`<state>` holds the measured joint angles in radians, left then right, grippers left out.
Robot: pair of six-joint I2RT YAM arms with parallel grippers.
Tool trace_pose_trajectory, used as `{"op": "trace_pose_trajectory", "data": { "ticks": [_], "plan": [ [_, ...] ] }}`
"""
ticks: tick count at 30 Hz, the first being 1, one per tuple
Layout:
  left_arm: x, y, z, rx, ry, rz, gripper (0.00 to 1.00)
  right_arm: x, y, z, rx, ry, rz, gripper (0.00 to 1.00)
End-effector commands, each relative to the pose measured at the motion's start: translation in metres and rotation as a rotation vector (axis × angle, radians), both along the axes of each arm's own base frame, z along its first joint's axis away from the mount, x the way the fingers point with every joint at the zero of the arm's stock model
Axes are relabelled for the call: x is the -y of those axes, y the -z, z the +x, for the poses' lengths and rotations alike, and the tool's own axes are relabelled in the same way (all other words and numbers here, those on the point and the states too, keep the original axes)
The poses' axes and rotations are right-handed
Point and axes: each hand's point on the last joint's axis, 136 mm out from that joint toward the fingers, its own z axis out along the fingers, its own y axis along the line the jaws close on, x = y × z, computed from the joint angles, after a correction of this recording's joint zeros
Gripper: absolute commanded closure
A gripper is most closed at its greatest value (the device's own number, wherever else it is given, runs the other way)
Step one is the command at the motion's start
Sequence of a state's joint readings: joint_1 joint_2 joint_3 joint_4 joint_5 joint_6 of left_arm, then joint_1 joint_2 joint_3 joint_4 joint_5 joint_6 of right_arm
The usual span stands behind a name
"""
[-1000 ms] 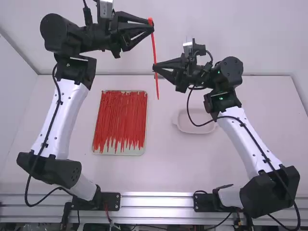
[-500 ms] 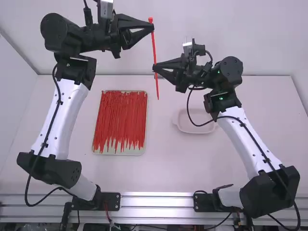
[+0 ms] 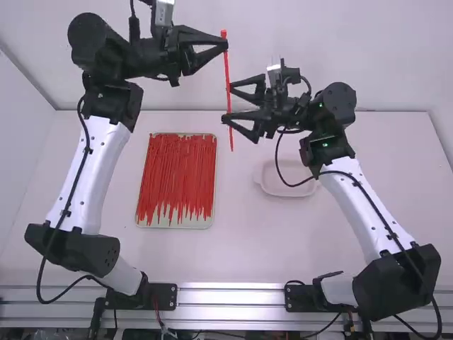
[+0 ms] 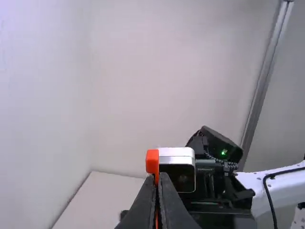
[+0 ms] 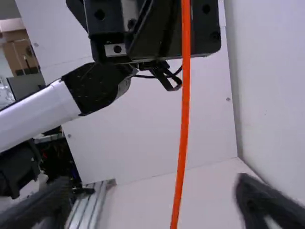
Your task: Fasten the cable tie
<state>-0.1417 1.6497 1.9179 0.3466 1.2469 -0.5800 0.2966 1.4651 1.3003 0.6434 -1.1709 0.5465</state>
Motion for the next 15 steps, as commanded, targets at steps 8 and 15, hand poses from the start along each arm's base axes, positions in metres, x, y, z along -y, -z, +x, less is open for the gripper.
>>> {"op": "trace_pose_trajectory", "data": {
  "ticks": [8,15],
  "plan": [
    [-0.020,0.023,0.030,-0.074,-0.122,0.043,0.98,0.015,0.046,0.021,-0.185,0.053,-0.102,0.01],
    [-0.024,0.046,0.046,-0.177,-0.191,0.073,0.98,0.011,0.092,0.012,-0.216,0.036,-0.227,0.01]
  ]
}}
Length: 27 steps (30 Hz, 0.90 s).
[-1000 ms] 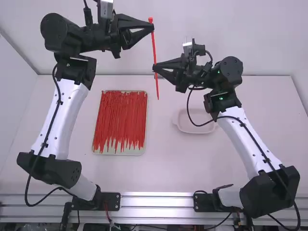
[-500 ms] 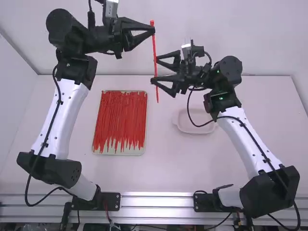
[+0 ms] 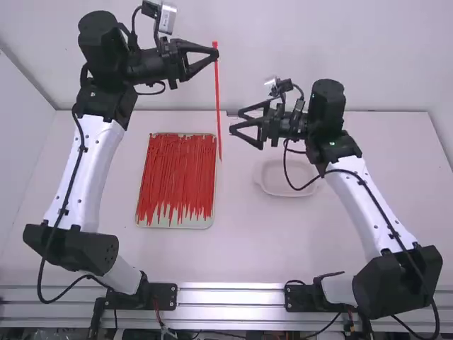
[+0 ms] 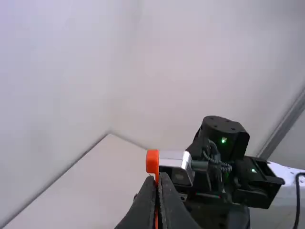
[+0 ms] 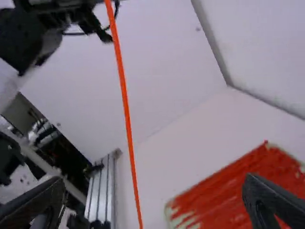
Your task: Fasten the cable tie
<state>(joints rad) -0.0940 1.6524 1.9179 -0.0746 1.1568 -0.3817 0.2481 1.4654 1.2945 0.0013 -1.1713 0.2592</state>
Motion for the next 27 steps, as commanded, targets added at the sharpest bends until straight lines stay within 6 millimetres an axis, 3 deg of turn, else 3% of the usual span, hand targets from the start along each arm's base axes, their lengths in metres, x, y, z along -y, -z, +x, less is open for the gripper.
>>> {"op": "trace_pose_trajectory", "data": {
  "ticks": [1,6,16,22,27],
  "plan": [
    [-0.005,-0.004,0.004,0.056,-0.029,0.016,0.98,-0.003,0.006,-0.006,0.126,-0.039,-0.029,0.01],
    [-0.004,0.010,0.010,-0.004,-0.032,0.026,0.98,-0.003,0.011,-0.008,0.356,-0.072,-0.065,0.01],
    [-0.004,0.040,0.026,-0.139,-0.031,0.040,0.98,0.011,-0.010,0.009,0.963,-0.056,-0.108,0.01],
    [-0.022,0.053,0.036,-0.215,-0.075,0.039,0.98,0.030,-0.009,0.022,1.304,-0.042,-0.196,0.01],
    [-0.023,0.070,0.043,-0.291,-0.080,0.045,0.98,0.025,-0.008,0.018,1.495,-0.079,-0.218,0.01]
  ]
}}
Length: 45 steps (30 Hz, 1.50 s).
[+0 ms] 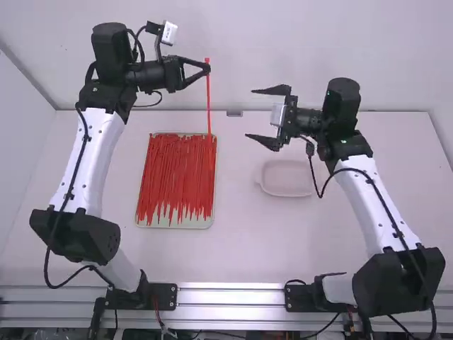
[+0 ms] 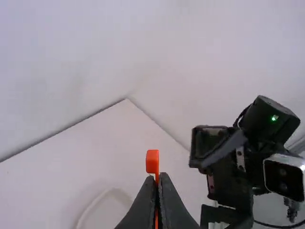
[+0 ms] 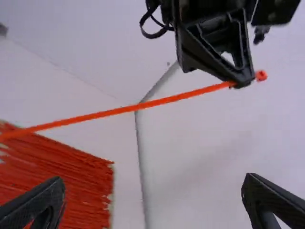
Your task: Fasten the cable tie
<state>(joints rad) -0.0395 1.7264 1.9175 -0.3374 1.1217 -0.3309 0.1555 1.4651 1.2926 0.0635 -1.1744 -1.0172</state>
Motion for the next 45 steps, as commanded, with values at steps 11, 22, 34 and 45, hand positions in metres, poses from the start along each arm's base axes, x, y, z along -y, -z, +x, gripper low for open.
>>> {"op": "trace_pose_trajectory", "data": {
  "ticks": [11,22,34,45],
  "plan": [
    [0.009,0.046,0.014,-0.235,0.017,-0.099,0.98,-0.032,0.013,-0.027,0.396,-0.151,-0.098,0.01],
    [0.010,0.075,0.003,-0.551,0.089,-0.227,0.98,-0.031,0.007,-0.051,0.408,-0.282,-0.030,0.01],
    [0.010,0.080,0.002,-0.863,0.058,-0.321,0.98,-0.028,0.004,-0.082,0.436,-0.435,0.057,0.00],
    [0.008,0.084,0.014,-0.930,-0.034,-0.363,0.98,-0.031,0.012,-0.096,0.466,-0.496,0.093,0.31]
  ]
}}
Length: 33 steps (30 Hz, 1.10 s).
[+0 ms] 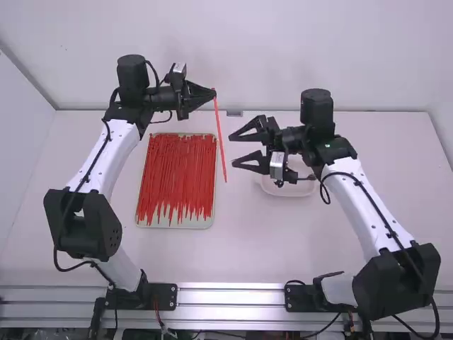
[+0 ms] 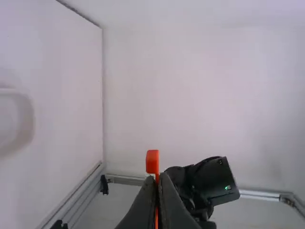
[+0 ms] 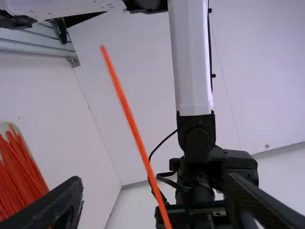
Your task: Fasten the cable tie
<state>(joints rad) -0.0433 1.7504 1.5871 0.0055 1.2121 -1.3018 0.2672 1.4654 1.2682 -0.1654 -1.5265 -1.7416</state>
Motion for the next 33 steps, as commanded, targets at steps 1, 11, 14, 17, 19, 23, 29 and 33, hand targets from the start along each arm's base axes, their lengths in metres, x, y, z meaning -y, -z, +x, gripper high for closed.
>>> {"op": "trace_pose_trajectory", "data": {
  "ticks": [1,11,14,17,19,23,29,33],
  "plan": [
    [-0.001,-0.001,0.001,-0.013,-0.023,0.000,0.98,0.002,0.000,-0.004,0.000,-0.028,0.016,0.34],
    [0.013,-0.003,-0.004,0.010,0.009,0.001,0.98,-0.009,-0.001,-0.015,0.017,-0.069,0.020,0.56],
    [0.013,-0.003,-0.005,0.009,0.015,0.000,0.98,-0.008,-0.001,-0.014,0.018,-0.069,0.021,0.57],
    [0.015,-0.003,-0.006,0.020,0.020,0.003,0.98,-0.009,-0.001,-0.015,0.018,-0.070,0.021,0.57],
    [0.015,-0.002,-0.006,0.014,0.020,0.003,0.98,-0.008,-0.001,-0.014,0.019,-0.067,0.021,0.59],
    [0.020,-0.003,-0.011,0.013,0.045,0.000,0.98,-0.008,-0.001,-0.014,0.018,-0.066,0.021,0.71],
    [0.018,-0.003,-0.010,0.026,0.043,0.002,0.98,-0.008,-0.001,-0.014,0.017,-0.067,0.021,0.80],
    [0.018,-0.003,-0.010,0.026,0.044,0.002,0.98,-0.011,-0.001,-0.017,0.016,-0.079,0.021,0.83]
  ]
}}
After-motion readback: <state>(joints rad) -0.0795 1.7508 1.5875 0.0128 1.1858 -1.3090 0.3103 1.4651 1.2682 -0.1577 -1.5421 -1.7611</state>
